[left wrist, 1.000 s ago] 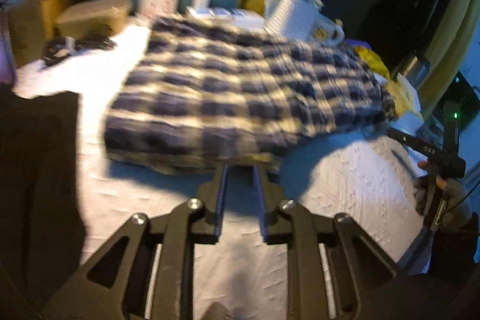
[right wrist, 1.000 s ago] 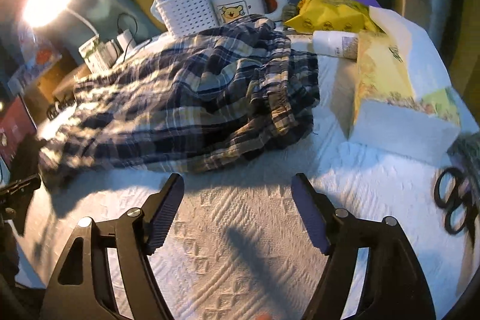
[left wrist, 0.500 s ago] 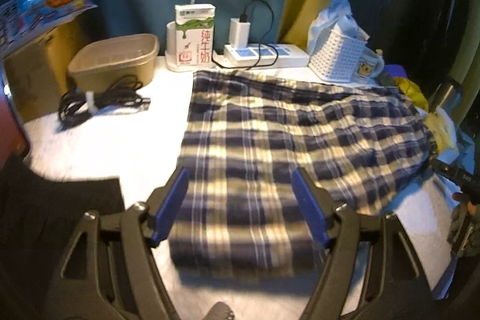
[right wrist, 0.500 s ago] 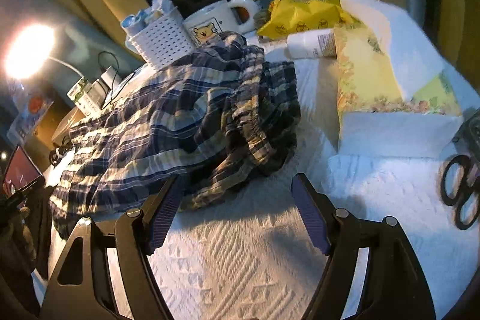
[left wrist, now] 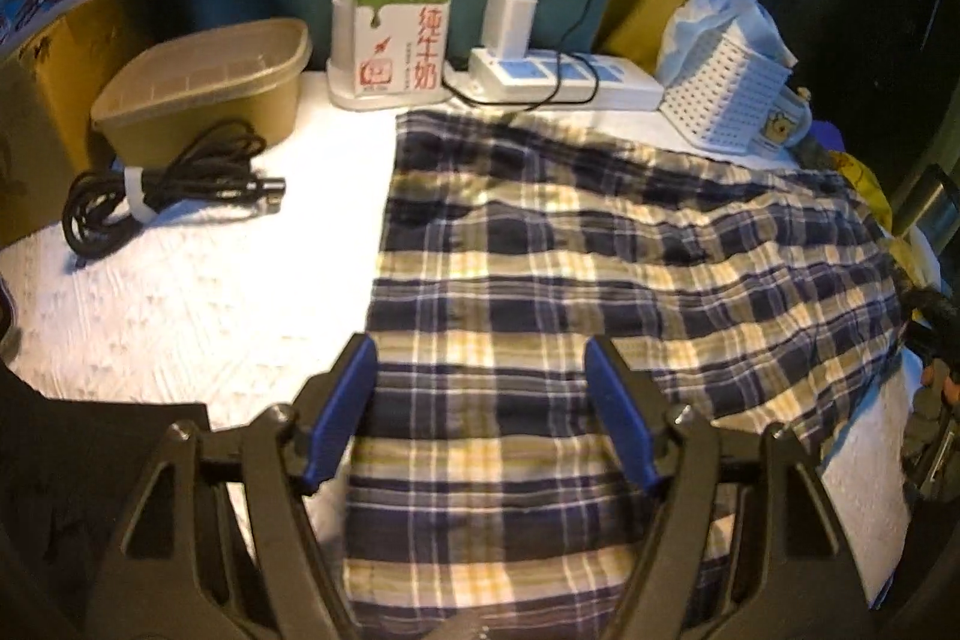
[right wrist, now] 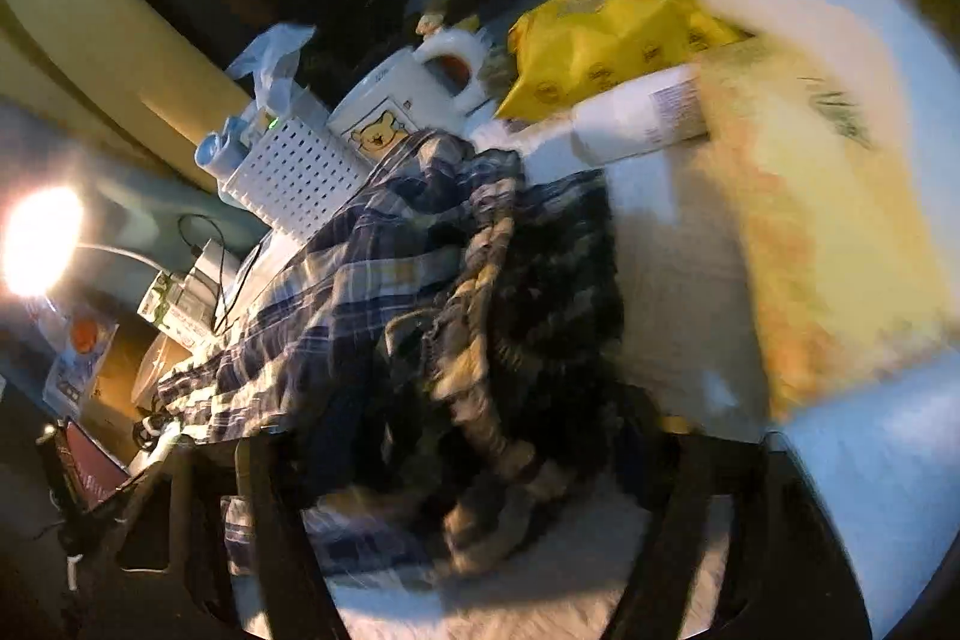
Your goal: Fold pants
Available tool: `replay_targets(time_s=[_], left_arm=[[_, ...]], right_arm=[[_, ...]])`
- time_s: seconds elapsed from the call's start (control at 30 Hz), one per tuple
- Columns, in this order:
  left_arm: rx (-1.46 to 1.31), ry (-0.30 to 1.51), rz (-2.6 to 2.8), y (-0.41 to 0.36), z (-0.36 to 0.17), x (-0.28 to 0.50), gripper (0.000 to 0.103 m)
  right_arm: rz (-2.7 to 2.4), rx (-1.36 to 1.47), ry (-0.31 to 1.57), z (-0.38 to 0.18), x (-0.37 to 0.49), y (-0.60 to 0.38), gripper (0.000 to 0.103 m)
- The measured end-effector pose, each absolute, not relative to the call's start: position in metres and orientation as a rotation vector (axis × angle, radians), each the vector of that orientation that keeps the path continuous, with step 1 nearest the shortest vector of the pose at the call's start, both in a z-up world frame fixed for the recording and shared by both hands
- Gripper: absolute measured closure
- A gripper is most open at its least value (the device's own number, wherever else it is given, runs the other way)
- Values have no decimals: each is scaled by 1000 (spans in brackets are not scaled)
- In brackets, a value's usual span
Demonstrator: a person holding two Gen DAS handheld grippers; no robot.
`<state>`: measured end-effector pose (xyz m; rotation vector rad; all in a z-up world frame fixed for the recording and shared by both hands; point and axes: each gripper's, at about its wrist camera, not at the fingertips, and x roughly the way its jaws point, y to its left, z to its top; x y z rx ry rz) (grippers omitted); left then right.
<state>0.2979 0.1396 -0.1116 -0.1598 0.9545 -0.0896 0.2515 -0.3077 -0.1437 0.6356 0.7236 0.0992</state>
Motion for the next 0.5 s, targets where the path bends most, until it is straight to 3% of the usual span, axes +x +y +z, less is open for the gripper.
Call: replay_targets(time_s=[0.17, 0.5], left_arm=[[-166, 936, -87, 143, -105, 291, 30], [-160, 895, -134, 139, -87, 270, 30]], right_arm=[[101, 584, 656, -124, 244, -306, 88], [-3, 410, 481, -33, 214, -337, 89]])
